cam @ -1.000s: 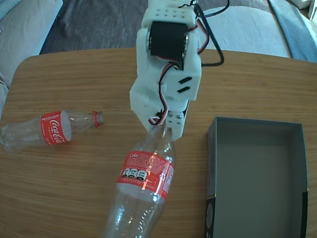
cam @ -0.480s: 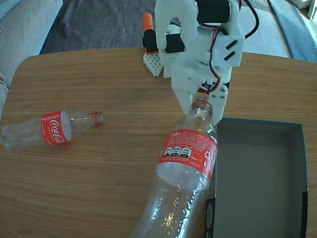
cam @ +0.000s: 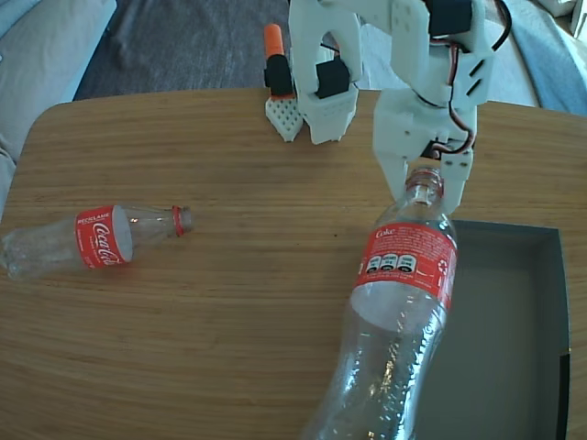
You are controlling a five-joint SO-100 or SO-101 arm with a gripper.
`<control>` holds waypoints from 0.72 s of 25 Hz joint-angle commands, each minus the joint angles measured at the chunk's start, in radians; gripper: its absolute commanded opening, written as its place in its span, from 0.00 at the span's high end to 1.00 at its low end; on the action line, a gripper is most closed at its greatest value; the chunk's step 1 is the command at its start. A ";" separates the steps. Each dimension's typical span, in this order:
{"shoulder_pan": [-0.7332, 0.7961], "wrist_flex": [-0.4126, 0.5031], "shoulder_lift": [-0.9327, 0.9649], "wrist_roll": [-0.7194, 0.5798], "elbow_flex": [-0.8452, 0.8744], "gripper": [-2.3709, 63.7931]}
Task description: Grasp the bottles and put them in the box.
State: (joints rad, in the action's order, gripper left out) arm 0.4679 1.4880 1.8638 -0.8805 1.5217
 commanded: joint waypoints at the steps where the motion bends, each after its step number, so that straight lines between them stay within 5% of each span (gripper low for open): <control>1: 0.011 -0.012 0.008 -0.003 -0.043 0.97; 18: 0.138 -0.049 -0.264 -0.009 -0.287 0.97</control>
State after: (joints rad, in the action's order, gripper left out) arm 0.5829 1.4435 1.6030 -0.8820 1.3085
